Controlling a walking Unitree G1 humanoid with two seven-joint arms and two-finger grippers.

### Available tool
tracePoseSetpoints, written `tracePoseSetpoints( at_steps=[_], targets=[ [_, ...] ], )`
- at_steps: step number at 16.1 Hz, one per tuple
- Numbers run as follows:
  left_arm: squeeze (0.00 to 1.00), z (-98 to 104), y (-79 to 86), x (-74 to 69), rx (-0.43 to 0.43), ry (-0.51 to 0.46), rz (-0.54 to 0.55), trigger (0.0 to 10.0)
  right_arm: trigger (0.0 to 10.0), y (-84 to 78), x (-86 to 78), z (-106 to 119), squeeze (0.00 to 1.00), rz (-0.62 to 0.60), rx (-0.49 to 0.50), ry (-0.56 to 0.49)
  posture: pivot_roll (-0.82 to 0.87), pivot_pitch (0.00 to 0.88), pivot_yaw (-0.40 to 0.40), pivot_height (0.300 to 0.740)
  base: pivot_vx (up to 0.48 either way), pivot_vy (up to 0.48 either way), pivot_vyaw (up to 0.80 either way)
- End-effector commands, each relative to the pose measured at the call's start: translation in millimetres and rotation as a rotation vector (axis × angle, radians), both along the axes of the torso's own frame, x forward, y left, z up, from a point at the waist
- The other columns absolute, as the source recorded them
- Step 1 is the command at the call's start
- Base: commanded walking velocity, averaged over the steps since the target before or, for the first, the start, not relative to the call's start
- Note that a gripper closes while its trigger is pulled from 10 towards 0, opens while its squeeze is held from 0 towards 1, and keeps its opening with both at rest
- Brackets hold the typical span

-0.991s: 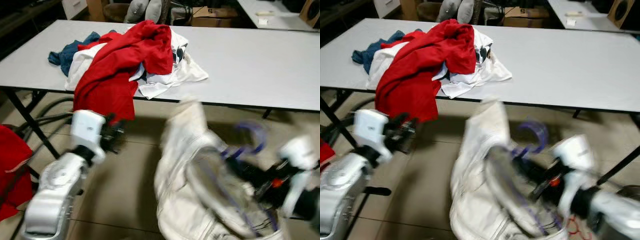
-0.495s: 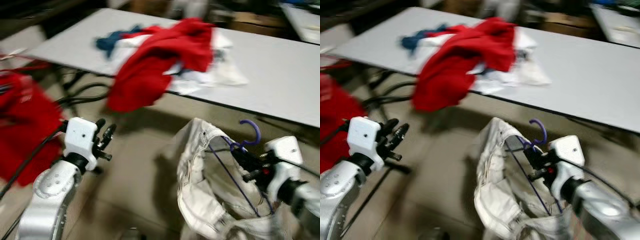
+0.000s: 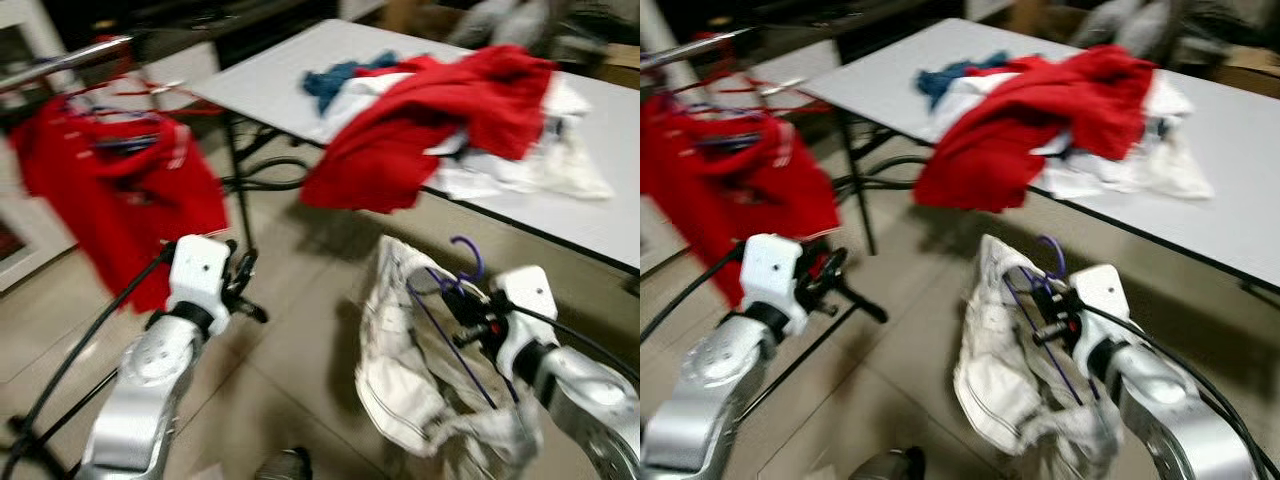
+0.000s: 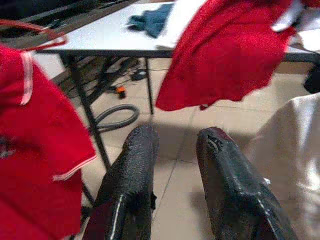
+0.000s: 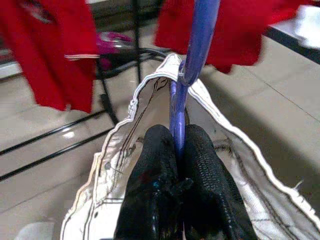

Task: Hang hanger

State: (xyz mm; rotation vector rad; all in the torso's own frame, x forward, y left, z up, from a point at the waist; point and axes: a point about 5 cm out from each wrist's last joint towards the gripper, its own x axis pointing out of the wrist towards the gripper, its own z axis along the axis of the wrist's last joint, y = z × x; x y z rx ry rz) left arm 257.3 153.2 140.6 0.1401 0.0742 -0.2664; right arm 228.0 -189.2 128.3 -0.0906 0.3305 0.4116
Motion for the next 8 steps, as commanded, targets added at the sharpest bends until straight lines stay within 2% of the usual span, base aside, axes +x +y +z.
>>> tracePoseSetpoints(
  at_steps=[1,4,8],
  targets=[
    [0.0,-1.4,1.9,1.2,0.015,-0.001,0.016,10.0,10.0,2.9,2.9,9.1,0.0,0.022,0.006,-0.059,0.03,0.063,0.004,0.74,0.0,0.0,0.8],
    [0.0,0.1,1.7,4.3,0.024,-0.022,0.049,10.0,10.0,0.4,7.4,4.2,0.0,0.022,-0.007,-0.049,0.04,0.041,-0.009,0.74,0.0,0.0,0.8],
    [0.0,0.4,-4.5,16.8,0.033,-0.032,0.049,10.0,10.0,-6.4,19.3,9.6,0.0,-0.03,-0.018,-0.073,0.03,0.027,0.015,0.74,0.0,-0.28,0.8]
  ],
)
